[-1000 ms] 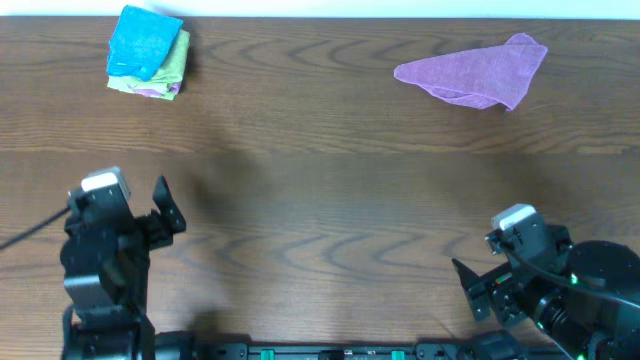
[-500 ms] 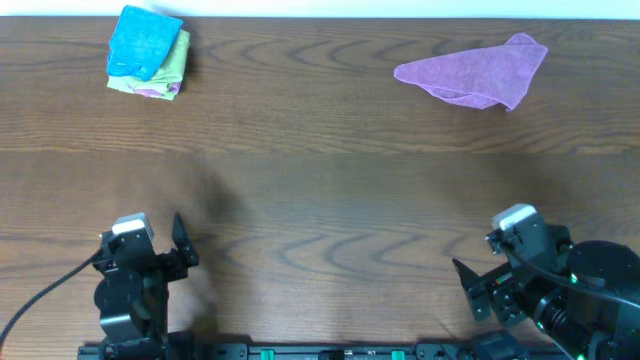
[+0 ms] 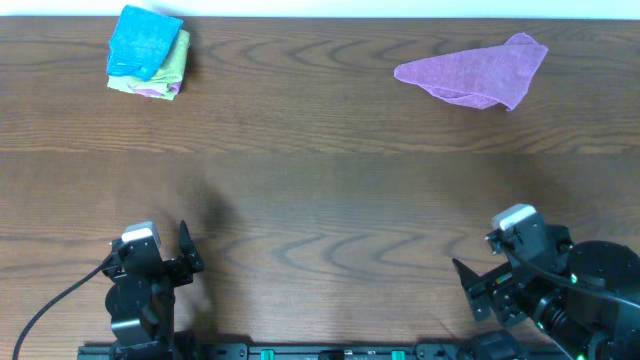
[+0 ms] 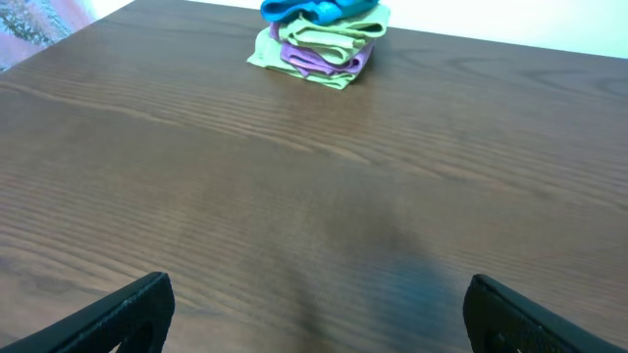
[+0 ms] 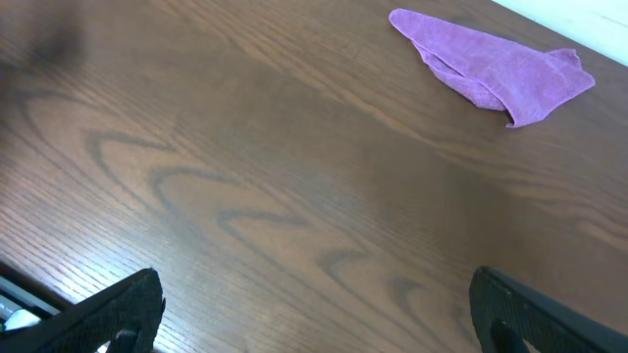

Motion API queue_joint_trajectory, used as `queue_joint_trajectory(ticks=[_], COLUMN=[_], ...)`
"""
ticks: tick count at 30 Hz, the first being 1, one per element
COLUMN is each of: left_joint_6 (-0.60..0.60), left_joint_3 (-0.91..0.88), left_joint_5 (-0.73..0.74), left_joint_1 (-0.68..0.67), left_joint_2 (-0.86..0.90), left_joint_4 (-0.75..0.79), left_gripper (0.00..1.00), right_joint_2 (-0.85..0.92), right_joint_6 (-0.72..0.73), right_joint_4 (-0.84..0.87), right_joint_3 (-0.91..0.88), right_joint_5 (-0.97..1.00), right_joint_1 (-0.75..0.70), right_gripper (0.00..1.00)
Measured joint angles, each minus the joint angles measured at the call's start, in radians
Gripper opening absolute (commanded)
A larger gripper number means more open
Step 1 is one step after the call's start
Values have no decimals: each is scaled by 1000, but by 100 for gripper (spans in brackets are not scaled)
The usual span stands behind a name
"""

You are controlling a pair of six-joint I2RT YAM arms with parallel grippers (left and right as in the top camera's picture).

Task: Fold the cloth

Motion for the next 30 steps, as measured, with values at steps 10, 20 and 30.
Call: queue_joint_trajectory(ticks=[10,20,30], left_joint_6=[-44,-59,-59], left_joint_3=[-63,-63,-63], left_joint_5=[15,18,18], left_joint_1=[-15,-64,-65], left_joint_2=[-4,-4,-4], left_joint_4=[27,27,28], left_gripper=[95,95,95], right_joint_2=[0,0,0], right_joint_6=[0,0,0], right_joint_4=[0,0,0], right_joint_3=[0,0,0], right_joint_5=[0,0,0], right_joint_1=[0,0,0], right_gripper=[99,99,99])
